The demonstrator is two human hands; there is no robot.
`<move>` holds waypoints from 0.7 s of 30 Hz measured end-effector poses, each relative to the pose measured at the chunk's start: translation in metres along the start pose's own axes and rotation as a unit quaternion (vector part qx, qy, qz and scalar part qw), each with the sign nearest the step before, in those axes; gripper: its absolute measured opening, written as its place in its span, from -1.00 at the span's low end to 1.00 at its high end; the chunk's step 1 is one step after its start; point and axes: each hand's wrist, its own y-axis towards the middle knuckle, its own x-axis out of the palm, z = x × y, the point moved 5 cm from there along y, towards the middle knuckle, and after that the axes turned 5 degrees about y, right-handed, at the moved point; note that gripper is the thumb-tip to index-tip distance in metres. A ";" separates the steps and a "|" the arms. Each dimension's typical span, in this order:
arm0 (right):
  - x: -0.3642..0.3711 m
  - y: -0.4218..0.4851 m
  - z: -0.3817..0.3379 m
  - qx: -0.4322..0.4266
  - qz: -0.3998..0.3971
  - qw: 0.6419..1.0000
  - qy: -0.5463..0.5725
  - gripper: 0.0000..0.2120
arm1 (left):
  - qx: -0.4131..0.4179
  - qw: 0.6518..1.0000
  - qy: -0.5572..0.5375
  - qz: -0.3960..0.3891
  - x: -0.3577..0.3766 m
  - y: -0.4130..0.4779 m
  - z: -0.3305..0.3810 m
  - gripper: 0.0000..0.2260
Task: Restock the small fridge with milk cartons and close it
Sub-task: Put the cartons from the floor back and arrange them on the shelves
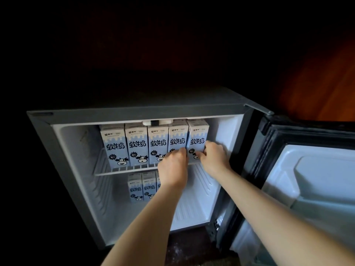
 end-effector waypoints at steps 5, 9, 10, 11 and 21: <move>0.003 0.001 0.000 0.002 0.009 1.000 0.013 -0.82 | -0.004 0.999 0.042 -0.010 0.004 0.004 0.003 -0.85; 0.002 0.000 -0.004 0.006 0.004 1.000 0.007 -0.80 | -0.022 0.999 0.041 -0.005 0.007 0.005 0.003 -0.85; 0.001 0.000 -0.004 0.010 0.001 1.000 0.007 -0.79 | -0.023 0.999 0.040 -0.004 0.007 0.005 0.003 -0.85; 0.001 0.000 -0.004 0.013 -0.002 1.000 0.010 -0.78 | -0.022 0.999 0.041 -0.004 0.007 0.005 0.002 -0.85; -0.015 -0.022 -0.008 0.015 -0.036 0.998 0.047 -0.69 | 0.011 0.996 0.005 -0.087 -0.008 -0.002 -0.003 -0.79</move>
